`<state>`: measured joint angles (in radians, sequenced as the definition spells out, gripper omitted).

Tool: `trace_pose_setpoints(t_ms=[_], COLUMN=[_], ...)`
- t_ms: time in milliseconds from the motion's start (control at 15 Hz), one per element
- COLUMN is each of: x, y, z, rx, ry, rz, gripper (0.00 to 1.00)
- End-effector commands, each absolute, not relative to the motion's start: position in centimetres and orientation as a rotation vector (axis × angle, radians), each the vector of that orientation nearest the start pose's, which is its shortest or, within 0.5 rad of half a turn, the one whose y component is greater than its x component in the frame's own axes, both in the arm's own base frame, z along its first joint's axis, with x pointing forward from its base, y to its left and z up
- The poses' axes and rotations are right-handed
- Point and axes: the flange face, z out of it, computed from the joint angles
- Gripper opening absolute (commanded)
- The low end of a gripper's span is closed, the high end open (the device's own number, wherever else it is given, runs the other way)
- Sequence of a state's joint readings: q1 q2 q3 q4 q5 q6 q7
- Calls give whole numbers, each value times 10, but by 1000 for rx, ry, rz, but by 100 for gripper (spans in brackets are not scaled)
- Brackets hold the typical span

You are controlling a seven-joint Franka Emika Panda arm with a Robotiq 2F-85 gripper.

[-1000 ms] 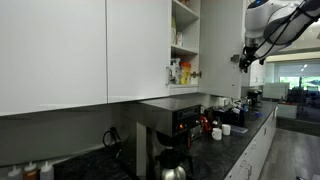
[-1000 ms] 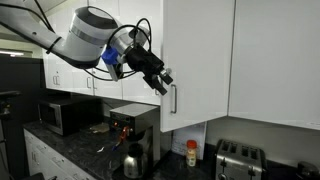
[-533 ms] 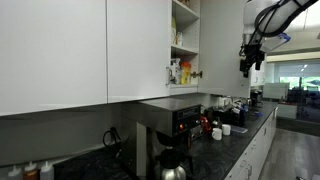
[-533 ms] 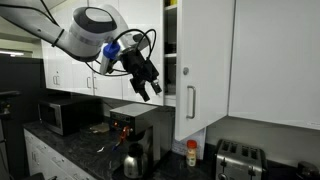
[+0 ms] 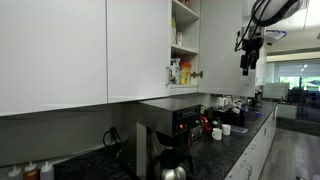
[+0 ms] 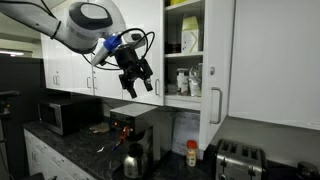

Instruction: Open the cupboard

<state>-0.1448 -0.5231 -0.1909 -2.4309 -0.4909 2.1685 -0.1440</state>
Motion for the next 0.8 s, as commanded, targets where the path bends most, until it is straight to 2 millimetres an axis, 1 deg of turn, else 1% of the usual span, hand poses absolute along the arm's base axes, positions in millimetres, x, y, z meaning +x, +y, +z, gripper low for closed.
trace_pose_setpoints(t_ms=[0, 200, 333, 533, 733], x=[390, 395, 399, 402, 403], y=[-152, -140, -134, -126, -122], z=[530, 536, 537, 539, 541], rx=[-3369, -3227, -3169, -3115, -3111], ry=[-278, -335, -335, -316, -270], rz=[-407, -421, -373, -316, -279], gripper=[100, 100, 100, 100, 100])
